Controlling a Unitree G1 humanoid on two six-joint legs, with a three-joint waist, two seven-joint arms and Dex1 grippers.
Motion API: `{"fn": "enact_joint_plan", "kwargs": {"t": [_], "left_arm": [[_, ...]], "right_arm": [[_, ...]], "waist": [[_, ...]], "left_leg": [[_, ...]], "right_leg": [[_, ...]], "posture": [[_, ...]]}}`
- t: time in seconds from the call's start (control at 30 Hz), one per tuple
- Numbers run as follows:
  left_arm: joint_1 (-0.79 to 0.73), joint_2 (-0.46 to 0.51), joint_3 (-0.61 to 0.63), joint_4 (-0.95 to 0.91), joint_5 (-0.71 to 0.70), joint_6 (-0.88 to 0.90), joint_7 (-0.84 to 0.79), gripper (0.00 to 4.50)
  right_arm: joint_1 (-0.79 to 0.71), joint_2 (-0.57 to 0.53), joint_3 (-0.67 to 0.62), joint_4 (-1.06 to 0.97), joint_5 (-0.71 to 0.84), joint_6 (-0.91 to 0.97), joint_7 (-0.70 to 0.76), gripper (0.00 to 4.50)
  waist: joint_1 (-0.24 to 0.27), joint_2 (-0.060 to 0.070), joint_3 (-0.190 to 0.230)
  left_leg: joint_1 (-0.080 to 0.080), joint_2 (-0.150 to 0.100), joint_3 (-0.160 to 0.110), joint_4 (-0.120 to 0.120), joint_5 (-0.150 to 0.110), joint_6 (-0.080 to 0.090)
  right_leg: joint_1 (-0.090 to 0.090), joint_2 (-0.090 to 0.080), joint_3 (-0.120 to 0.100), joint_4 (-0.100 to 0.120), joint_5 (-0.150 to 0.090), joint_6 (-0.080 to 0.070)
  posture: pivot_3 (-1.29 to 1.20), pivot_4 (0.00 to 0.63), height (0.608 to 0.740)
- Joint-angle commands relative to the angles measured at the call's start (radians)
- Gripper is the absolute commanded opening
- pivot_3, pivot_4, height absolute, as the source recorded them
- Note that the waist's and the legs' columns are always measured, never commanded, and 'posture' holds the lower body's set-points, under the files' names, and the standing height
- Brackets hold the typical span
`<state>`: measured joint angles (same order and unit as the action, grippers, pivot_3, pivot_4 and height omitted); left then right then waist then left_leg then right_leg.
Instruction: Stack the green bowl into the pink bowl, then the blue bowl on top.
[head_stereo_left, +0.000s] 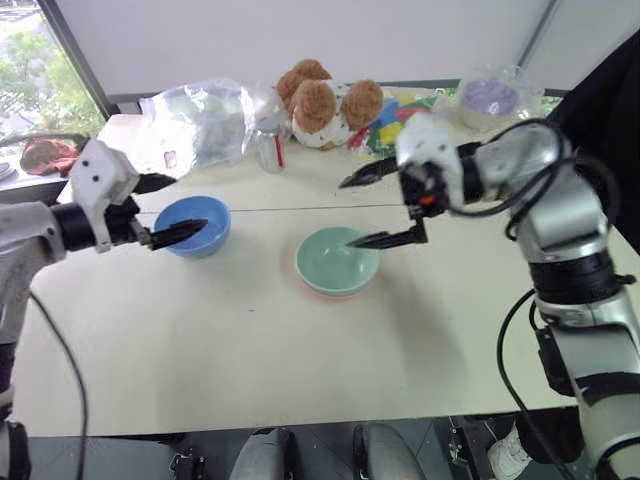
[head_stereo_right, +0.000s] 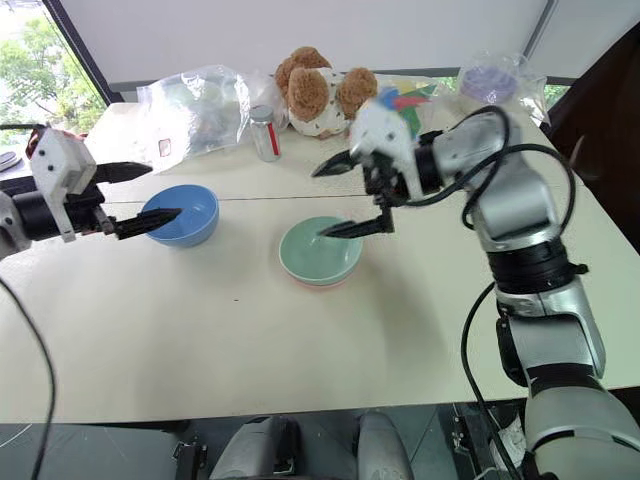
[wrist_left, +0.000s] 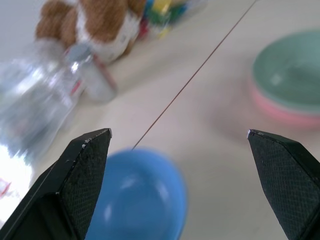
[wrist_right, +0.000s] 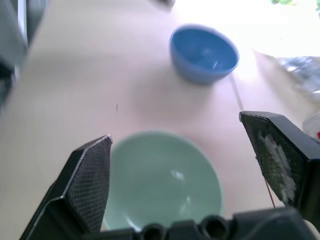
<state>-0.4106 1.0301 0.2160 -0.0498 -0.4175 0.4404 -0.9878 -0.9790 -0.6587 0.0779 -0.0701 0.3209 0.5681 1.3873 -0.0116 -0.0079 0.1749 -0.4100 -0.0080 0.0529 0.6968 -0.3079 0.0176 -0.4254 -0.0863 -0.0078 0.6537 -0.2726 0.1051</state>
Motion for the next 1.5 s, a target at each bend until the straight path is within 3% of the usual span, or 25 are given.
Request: {"fn": "enact_joint_plan", "kwargs": {"t": [0.03,0.2,0.57,0.67,0.9,0.93,1.23,1.5], "left_arm": [[0.0,0.028,-0.052,0.092,0.093,-0.12,-0.054,4.5],[-0.074,0.008,-0.174,0.314,0.244,-0.29,-0.09,4.5],[-0.309,-0.124,-0.31,0.708,0.4,-0.523,-0.133,4.5],[-0.359,-0.157,-0.329,0.798,0.425,-0.566,-0.145,3.69],[-0.441,-0.197,-0.359,0.905,0.448,-0.638,-0.24,0.22],[-0.464,-0.204,-0.361,0.898,0.442,-0.641,-0.271,0.05],[-0.677,-0.335,-0.347,0.734,0.29,-0.502,-0.562,0.05],[-0.752,-0.426,-0.516,0.499,0.068,-0.351,-0.627,0.05]], "right_arm": [[0.004,0.002,-0.134,-0.126,0.168,0.185,-0.104,4.45],[0.069,-0.031,-0.226,-0.268,0.306,0.358,-0.233,4.45],[0.232,-0.179,-0.373,-0.414,0.47,0.486,-0.396,4.45],[0.258,-0.206,-0.387,-0.431,0.487,0.491,-0.432,4.5],[0.279,-0.269,-0.4,-0.43,0.517,0.481,-0.479,4.5],[0.285,-0.283,-0.405,-0.428,0.518,0.479,-0.481,4.5],[0.432,-0.393,-0.508,-0.438,0.547,0.48,-0.469,4.5],[0.594,-0.432,-0.625,-0.499,0.577,0.492,-0.489,4.5]], "waist": [[-0.001,0.0,0.0],[0.002,0.0,0.0],[0.0,-0.001,-0.001],[-0.001,-0.001,-0.001],[0.001,-0.002,-0.001],[0.003,-0.002,-0.001],[0.019,-0.003,0.0],[0.021,-0.003,-0.001]], "left_leg": [[0.0,0.0,0.0,0.0,0.0,0.0],[0.0,0.0,0.0,0.0,-0.001,0.002],[-0.001,-0.001,0.002,0.001,-0.004,0.007],[-0.001,-0.001,0.003,0.001,-0.004,0.008],[-0.001,0.0,0.003,0.001,-0.004,0.008],[-0.001,0.0,0.003,0.002,-0.005,0.008],[-0.003,-0.001,0.002,0.003,-0.005,0.01],[-0.003,-0.001,0.002,0.003,-0.005,0.01]], "right_leg": [[0.0,-0.001,0.0,0.0,0.0,0.0],[0.0,-0.002,0.0,0.0,0.0,0.0],[-0.001,-0.002,-0.001,0.0,0.0,0.0],[-0.001,-0.002,-0.002,0.0,0.0,0.0],[-0.001,-0.001,-0.002,0.0,0.0,0.0],[-0.001,-0.001,-0.002,0.0,0.0,0.0],[0.0,0.0,-0.003,-0.003,0.0,0.0],[0.0,0.001,-0.001,-0.003,0.0,0.0]], "posture": [[0.0,0.15,0.74],[0.0,0.15,0.74],[0.0,0.15,0.74],[0.0,0.15,0.74],[0.0,0.15,0.74],[0.0,0.15,0.74],[0.0,0.15,0.74],[0.0,0.15,0.74]]}}
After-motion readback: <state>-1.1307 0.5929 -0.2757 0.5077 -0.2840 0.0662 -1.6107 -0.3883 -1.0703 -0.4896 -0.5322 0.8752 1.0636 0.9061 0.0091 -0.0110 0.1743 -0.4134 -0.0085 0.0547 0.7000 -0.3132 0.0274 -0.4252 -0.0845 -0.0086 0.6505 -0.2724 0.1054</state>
